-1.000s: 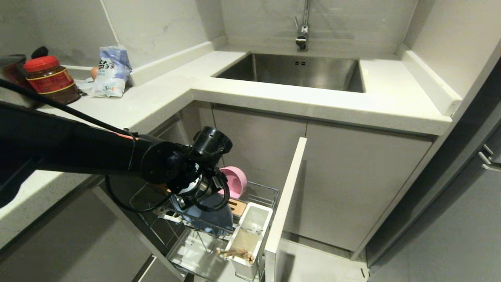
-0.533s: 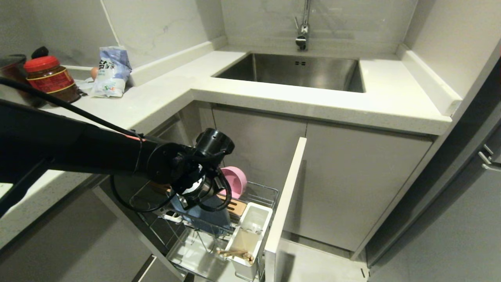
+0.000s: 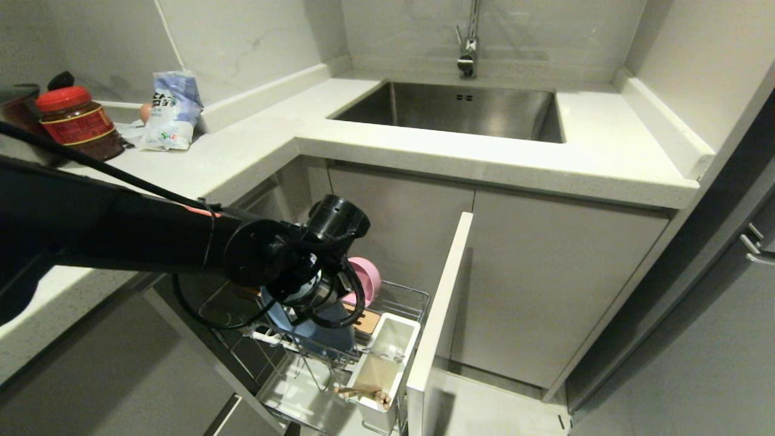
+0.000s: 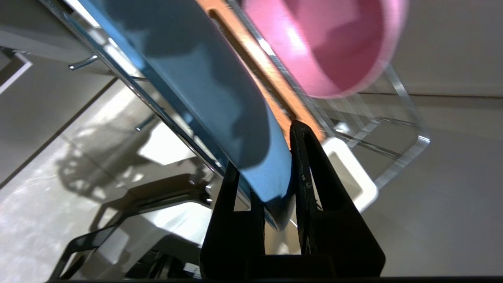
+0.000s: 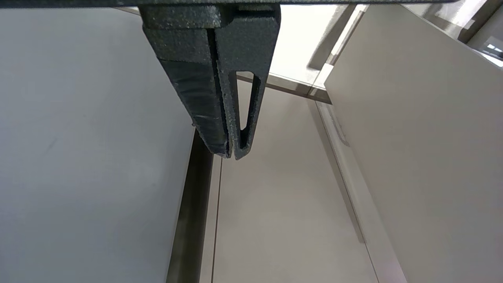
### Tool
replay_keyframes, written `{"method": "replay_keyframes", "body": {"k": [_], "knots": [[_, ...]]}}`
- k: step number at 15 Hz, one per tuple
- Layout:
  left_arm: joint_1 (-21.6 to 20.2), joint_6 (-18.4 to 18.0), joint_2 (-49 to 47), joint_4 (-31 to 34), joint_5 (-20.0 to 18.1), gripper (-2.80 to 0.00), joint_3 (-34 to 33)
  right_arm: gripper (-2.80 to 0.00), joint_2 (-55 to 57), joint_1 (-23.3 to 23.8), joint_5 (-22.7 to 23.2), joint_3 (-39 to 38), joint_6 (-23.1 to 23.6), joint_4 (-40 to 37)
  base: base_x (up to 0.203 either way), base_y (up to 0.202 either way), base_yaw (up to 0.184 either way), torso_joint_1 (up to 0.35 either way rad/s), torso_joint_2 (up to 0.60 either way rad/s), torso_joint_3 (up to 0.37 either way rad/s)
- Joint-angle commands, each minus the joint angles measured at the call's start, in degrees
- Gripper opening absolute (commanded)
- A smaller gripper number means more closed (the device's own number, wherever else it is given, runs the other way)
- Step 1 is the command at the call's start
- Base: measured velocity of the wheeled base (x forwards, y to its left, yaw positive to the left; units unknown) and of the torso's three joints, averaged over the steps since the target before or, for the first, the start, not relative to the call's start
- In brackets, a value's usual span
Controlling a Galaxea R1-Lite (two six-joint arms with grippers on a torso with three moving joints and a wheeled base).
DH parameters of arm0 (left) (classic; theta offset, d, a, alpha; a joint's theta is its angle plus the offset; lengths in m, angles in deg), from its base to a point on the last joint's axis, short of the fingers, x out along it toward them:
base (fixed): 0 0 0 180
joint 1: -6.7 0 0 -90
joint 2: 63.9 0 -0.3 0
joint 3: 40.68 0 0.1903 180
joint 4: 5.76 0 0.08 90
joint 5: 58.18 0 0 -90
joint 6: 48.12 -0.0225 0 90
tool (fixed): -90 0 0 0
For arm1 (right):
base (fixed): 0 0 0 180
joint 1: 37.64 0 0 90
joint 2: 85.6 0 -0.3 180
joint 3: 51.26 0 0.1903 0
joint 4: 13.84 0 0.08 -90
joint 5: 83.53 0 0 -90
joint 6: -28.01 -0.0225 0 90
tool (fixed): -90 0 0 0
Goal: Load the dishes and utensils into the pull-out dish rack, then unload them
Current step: Take the plate out of the cupboard
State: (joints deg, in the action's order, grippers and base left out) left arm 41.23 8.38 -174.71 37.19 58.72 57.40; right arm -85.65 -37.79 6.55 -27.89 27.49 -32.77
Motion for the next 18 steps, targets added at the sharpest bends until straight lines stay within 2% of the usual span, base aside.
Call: {"method": "replay_keyframes", "body": {"k": [1,6,9,11,13,14,16,18], "knots": [[1.9,0.4,5.8,0.1,0.1,-2.8,-0.1,-2.8,0.0,0.0,0.0,-1.5,0.0,0.0,0.0,0.0,0.0,0.0,0.0,0.0],[6.7,0.1,21.3,0.8,0.1,-2.8,0.7,-2.8,0.0,0.0,0.0,-1.5,-0.1,0.0,0.0,0.0,0.0,0.0,0.0,0.0],[11.2,-1.0,31.5,1.4,0.3,-2.8,2.2,-2.8,0.0,0.0,0.0,-1.5,0.0,0.0,0.0,0.0,0.0,0.0,0.0,0.0],[13.6,-3.7,37.7,1.4,0.2,-2.8,3.8,-2.8,0.0,0.0,0.0,-1.5,0.0,0.0,0.0,0.0,0.0,0.0,0.0,0.0],[14.0,-7.7,43.7,1.5,0.1,-2.8,7.3,-2.8,0.0,0.0,0.0,-1.5,0.0,0.0,0.0,0.0,0.0,0.0,0.0,0.0],[12.7,-10.9,45.5,1.5,0.2,-2.8,9.3,-2.8,0.0,0.0,0.0,-1.5,0.0,0.0,0.0,0.0,0.0,0.0,0.0,0.0],[6.4,-16.3,47.6,1.5,0.3,-2.8,11.2,-2.8,0.0,0.0,0.0,-1.5,0.0,0.0,0.0,0.0,0.0,0.0,0.0,0.0],[-2.9,-22.5,48.4,1.5,0.3,-2.8,12.3,-2.8,0.0,0.0,0.0,-1.5,0.0,0.0,0.0,0.0,0.0,0.0,0.0,0.0]]}}
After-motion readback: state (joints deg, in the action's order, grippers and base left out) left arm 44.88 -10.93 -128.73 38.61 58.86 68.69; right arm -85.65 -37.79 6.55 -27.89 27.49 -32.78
